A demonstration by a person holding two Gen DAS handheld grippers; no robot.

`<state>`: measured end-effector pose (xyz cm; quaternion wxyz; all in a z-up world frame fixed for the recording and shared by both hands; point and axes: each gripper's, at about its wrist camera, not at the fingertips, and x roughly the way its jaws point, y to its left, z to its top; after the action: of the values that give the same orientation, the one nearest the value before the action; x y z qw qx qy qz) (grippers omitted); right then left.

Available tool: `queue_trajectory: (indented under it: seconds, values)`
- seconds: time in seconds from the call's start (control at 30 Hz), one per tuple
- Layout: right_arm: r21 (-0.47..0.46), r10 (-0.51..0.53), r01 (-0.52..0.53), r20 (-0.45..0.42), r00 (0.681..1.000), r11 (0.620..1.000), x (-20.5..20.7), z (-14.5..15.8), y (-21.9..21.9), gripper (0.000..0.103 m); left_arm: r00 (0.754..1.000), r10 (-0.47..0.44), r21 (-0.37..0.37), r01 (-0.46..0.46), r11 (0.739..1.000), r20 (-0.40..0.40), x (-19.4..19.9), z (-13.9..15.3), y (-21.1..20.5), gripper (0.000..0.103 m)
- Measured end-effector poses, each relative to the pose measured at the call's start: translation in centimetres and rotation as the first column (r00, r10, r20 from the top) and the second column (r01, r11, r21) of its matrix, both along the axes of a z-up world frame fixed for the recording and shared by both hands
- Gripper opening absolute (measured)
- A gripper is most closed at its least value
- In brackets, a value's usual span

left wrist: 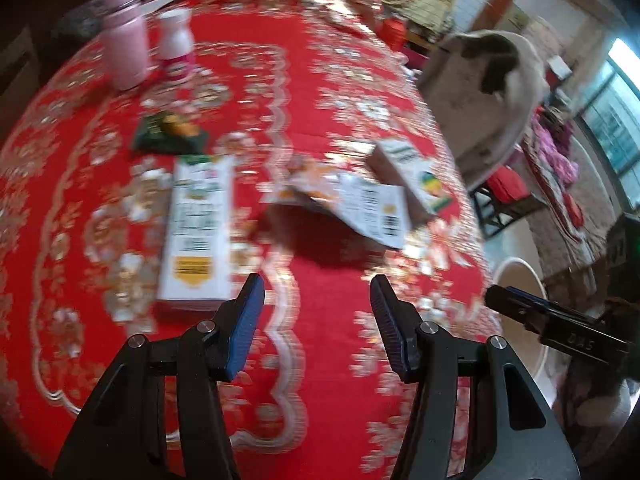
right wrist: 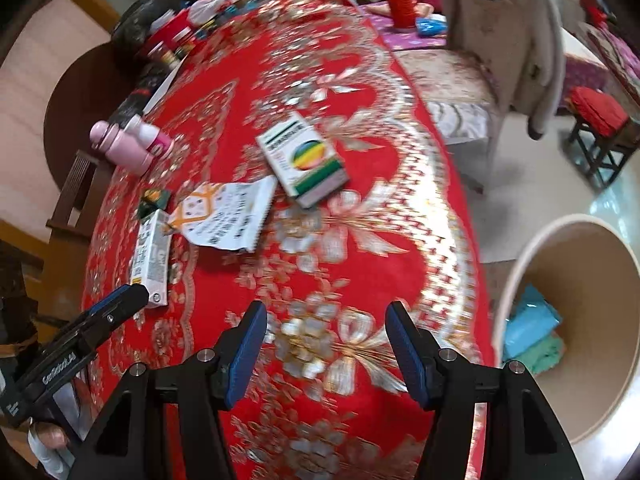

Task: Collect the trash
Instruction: 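Move both open tools back over the table, then grasp the white milk carton with left tool while right tool grasps the medicine box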

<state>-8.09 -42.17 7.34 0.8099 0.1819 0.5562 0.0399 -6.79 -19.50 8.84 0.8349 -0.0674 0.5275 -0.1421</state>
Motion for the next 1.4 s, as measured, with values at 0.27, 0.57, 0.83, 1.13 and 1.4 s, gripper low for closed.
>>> queue_trajectory:
  seconds: [0.27,0.57,0.83,1.13,1.4]
  values:
    - [-0.016,0.034,-0.034,0.0,0.999,0.999,2.4,0.0,2.2,0.059,0.995,0.098,0.029,-0.097,0.995,-0.037,2.3,-1.9,4.5,0.053]
    - [-0.068,0.021,-0.019,0.03,0.999,0.998,6.2,0.3,1.8,0.064,0.993,0.114,0.056,-0.112,0.992,-0.04,4.2,-3.1,5.2,0.053]
    - [-0.143,0.065,-0.06,0.031,0.997,0.988,9.8,-0.4,2.1,0.064,0.992,0.1,0.075,-0.094,0.993,-0.081,5.9,-4.6,5.2,0.053]
    - [-0.206,0.102,-0.104,-0.016,0.995,0.973,13.4,-2.3,1.8,0.064,0.99,0.085,0.094,-0.075,0.993,-0.11,7.1,-5.9,4.9,0.053]
    - [-0.2,0.137,-0.143,-0.041,0.99,0.969,14.7,-3.5,2.7,0.064,0.99,0.087,0.083,-0.079,0.993,-0.109,7.4,-6.1,5.1,0.053]
